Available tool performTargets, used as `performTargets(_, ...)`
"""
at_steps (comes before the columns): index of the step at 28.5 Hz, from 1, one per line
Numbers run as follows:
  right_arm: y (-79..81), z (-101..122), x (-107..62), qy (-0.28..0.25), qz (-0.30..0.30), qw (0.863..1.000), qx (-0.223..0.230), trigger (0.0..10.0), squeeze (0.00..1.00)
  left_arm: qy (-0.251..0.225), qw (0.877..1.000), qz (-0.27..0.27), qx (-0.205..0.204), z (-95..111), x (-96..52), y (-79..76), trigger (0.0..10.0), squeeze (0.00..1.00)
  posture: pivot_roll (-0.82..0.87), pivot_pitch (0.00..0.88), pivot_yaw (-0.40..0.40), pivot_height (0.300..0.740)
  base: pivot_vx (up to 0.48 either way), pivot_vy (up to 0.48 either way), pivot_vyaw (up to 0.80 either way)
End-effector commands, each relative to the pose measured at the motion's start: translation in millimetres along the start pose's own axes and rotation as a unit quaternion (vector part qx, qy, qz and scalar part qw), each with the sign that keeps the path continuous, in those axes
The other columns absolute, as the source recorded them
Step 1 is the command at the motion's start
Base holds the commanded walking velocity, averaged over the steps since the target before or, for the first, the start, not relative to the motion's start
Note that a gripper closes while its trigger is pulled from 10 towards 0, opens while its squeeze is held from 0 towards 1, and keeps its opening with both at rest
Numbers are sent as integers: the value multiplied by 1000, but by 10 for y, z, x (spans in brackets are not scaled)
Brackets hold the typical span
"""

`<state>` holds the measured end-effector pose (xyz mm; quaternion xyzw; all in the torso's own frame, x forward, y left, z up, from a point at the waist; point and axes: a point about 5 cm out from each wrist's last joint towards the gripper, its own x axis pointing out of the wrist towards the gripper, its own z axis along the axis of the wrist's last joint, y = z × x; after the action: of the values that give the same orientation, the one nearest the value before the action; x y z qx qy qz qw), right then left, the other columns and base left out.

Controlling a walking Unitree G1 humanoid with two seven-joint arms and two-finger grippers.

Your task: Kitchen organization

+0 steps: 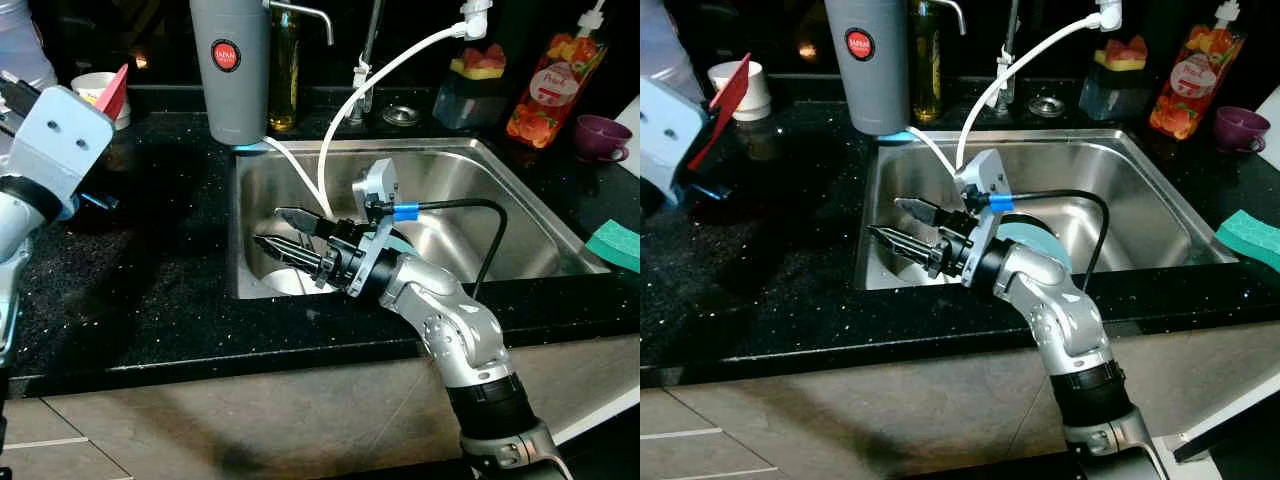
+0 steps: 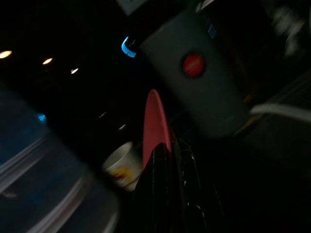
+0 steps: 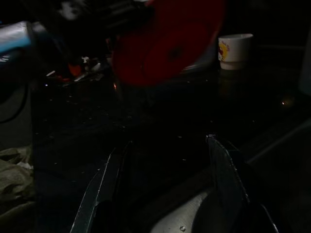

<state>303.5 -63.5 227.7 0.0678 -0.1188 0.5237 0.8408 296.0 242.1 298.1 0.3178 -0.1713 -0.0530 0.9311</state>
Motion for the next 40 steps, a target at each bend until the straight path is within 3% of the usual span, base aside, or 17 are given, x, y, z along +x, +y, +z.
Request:
performTargets(1, -28, 9, 7, 7, -8, 1000, 2, 10000, 0, -21, 1000, 0, -12, 98, 9, 1, 0, 0, 126, 0, -1, 740, 0, 0, 0)
performTargets(2, -53, 2, 4, 12, -18, 1000, 0, 10000, 0, -50, 998, -18, -44, 207, 44, -67, 0, 0, 123, 0, 2, 740, 0, 0, -800)
performTargets(4, -73, 7, -5, 11, -25, 1000, 3, 10000, 0, -72, 995, -37, -60, 299, 75, -134, 0, 0, 120, 0, 4, 740, 0, 0, -800)
performTargets(16, -133, 48, -50, 4, -43, 999, 3, 10000, 0, -88, 990, -82, -78, 403, 112, -291, 0, 0, 115, 0, 5, 740, 0, 0, -800)
performTargets(25, -123, 29, -27, 13, -45, 999, -11, 10000, 0, -85, 982, -145, -87, 359, 111, -471, 0, 0, 107, 0, -1, 740, 0, 0, 0)
performTargets(27, -66, 16, 0, 17, -38, 999, -15, 10000, 0, -112, 961, -214, -136, 399, 134, -687, 0, 0, 86, 0, 2, 740, 0, 0, 0)
performTargets(29, -52, 15, 6, 17, -36, 999, -15, 10000, 0, -119, 955, -227, -145, 411, 143, -733, 0, 0, 86, 0, 2, 740, 0, 0, 0)
performTargets(30, -31, 16, 3, 19, -35, 999, -17, 10000, 0, -132, 939, -264, -177, 443, 153, -833, 0, 0, 71, 0, 9, 740, 0, 0, 0)
performTargets(31, -31, 16, 3, 19, -35, 999, -17, 10000, 0, -132, 939, -264, -177, 443, 153, -833, 0, 0, 71, 0, 9, 740, 0, 0, 0)
performTargets(33, -22, 24, -20, 22, -38, 999, -21, 10000, 0, -134, 924, -299, -196, 439, 161, -936, 0, 0, 54, 0, 17, 740, 0, 0, 0)
performTargets(34, -24, 26, -32, 24, -40, 999, -23, 10000, 0, -128, 925, -304, -191, 418, 169, -964, 588, 0, 49, 0, 19, 740, 0, 0, 0)
performTargets(36, -25, 28, -39, 25, -41, 999, -25, 10000, 0, -124, 925, -307, -186, 404, 174, -982, 588, 0, 49, 0, 19, 740, 0, 0, 0)
performTargets(37, -29, 30, -52, 27, -44, 998, -27, 10000, 0, -112, 931, -303, -169, 367, 193, -1001, 10000, 0, 40, 0, 23, 740, 0, 0, 0)
performTargets(40, -73, 13, -104, 45, -62, 996, -44, 10000, 0, -93, 941, -295, -137, 285, 245, -1040, 10000, 0, 33, 0, 26, 740, 0, 0, 0)
